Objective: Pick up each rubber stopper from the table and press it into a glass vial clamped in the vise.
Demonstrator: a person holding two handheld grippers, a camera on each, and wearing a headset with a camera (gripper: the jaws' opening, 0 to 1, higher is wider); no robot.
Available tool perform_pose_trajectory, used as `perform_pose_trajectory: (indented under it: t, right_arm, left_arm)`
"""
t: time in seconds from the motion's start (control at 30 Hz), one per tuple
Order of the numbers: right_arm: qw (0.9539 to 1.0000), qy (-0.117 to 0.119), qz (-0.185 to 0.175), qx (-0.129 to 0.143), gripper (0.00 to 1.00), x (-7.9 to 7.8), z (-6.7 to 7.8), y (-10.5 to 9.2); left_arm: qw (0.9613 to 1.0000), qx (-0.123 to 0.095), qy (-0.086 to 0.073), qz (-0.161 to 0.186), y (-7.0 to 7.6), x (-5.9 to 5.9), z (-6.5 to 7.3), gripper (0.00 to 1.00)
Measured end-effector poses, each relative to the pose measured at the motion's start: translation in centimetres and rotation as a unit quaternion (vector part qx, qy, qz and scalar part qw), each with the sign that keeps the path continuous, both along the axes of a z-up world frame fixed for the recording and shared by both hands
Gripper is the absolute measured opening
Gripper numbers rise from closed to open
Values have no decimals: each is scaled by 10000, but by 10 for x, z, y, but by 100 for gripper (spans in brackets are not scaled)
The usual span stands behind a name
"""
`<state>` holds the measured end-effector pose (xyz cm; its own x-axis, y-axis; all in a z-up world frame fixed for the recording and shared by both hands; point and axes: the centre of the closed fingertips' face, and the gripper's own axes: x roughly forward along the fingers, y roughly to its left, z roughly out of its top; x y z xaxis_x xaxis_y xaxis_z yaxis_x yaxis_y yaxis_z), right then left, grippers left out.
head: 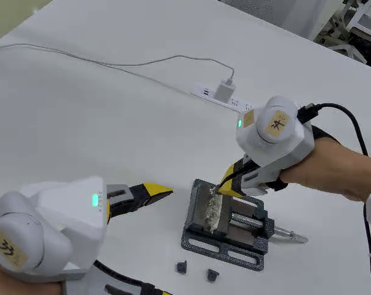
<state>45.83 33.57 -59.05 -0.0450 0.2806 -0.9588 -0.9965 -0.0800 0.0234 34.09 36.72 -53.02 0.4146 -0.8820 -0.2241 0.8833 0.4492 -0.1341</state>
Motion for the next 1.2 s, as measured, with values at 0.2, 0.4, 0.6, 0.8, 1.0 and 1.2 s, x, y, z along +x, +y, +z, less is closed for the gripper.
perform_pose_trajectory:
  t: [0.2, 0.4, 0.6, 0.8, 1.0, 1.2]
  right_arm:
    - [10000, -11, 30, -65, 0, 0, -1, 0]
    - [9999, 44, 37, -133, 0, 0, -2, 0]
    - [9997, 25, 79, -243, 0, -1, -3, 0]
    - [9993, 35, 157, -328, 0, -2, -4, 0]
    - [9990, 106, 158, -404, 0, -2, -4, 0]
    - [9989, 117, 145, -433, 0, -3, -4, 0]
  left_arm:
    - [10000, -15, -15, 15, 0, 1, 1, 89]
    - [10000, -42, -22, 9, -1, 1, 2, 89]
    - [10000, -65, -30, 19, -1, 2, 2, 89]
    - [10000, -73, -44, 10, -2, 2, 3, 88]
    - [10000, -68, -41, 1, -2, 2, 3, 88]
    - [9999, -86, -53, 5, -3, 2, 4, 88]
